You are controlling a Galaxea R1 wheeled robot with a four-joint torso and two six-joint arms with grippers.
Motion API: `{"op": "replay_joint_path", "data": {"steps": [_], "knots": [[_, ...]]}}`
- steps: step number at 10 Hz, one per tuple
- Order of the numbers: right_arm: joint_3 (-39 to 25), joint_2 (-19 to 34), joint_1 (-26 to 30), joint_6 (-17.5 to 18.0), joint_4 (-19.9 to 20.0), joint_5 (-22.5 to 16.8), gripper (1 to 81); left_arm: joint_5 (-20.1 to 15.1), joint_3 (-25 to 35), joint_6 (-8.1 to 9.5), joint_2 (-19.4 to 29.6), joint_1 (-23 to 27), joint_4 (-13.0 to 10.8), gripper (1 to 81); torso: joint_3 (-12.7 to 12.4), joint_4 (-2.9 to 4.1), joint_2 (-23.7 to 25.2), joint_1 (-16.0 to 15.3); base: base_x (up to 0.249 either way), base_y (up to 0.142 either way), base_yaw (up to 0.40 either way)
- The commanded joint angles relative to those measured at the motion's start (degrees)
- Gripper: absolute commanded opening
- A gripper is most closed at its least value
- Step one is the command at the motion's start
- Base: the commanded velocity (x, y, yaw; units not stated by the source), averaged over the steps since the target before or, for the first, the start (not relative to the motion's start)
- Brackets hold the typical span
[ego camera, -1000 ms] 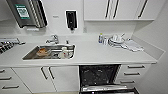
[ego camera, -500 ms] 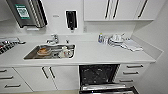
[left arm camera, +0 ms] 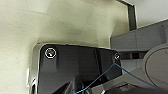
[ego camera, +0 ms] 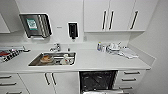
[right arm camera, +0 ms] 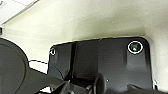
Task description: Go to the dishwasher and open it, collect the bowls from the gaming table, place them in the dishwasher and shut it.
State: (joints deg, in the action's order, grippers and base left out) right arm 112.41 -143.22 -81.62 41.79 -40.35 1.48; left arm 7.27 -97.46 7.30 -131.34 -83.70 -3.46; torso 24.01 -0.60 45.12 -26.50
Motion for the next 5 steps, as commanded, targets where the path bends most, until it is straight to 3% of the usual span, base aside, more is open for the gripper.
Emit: {"op": "replay_joint_path", "data": {"steps": [1, 5], "knots": [[4.64, -0.95, 2.64, 0.05, -0.61, -1.65, 81.1, -3.05, -4.65, -0.36, -2.08, 0.34, -1.02, 81.1, -5.64, 0.00, -5.64, 3.63, 0.000, 0.000, 0.000], [5.79, -1.22, 2.81, 0.31, -0.34, -1.65, 81.1, -2.88, -8.36, -0.36, -5.34, -0.37, -1.02, 81.1, -12.98, 0.00, -13.21, 8.65, 0.000, 0.000, 0.000]]}}
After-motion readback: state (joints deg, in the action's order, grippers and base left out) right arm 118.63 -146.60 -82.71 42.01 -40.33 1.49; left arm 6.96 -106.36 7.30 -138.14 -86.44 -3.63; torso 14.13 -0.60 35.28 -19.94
